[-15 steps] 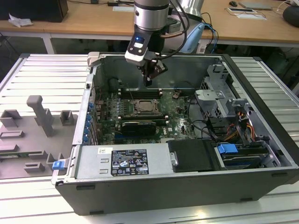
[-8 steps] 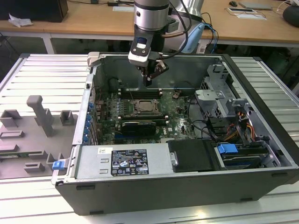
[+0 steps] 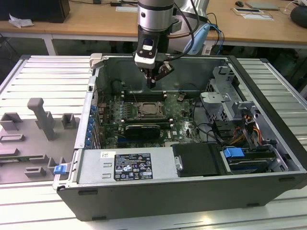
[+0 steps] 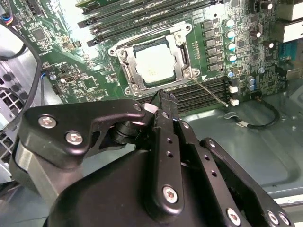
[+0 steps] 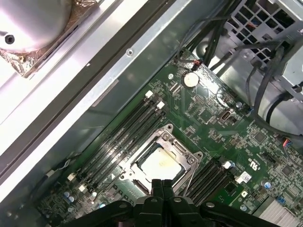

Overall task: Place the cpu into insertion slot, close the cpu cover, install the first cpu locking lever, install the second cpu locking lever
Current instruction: 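Install the first cpu locking lever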

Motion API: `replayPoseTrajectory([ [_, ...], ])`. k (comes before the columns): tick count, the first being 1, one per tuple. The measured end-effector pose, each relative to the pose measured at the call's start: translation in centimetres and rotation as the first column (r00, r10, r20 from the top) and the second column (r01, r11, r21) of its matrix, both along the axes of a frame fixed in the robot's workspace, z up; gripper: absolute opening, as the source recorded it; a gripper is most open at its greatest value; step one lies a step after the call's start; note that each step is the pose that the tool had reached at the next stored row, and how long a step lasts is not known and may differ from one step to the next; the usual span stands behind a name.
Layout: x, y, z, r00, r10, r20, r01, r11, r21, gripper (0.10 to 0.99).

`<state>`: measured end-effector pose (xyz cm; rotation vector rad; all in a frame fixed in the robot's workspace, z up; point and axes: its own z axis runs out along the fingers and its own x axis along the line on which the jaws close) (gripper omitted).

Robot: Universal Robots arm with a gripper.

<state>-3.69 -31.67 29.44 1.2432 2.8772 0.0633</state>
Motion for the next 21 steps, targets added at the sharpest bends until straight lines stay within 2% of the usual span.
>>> replayPoseTrajectory([
  [12, 0.00, 0.00, 0.00, 0.9964, 0.085, 0.0000, -0.085, 0.9964, 0.000, 0.106],
  [19, 0.00, 0.00, 0.00, 0.9899, 0.142, 0.0000, -0.142, 0.9899, 0.000, 0.106],
  [21, 0.00, 0.00, 0.00, 0.9855, 0.169, 0.0000, -0.169, 0.9855, 0.000, 0.106],
])
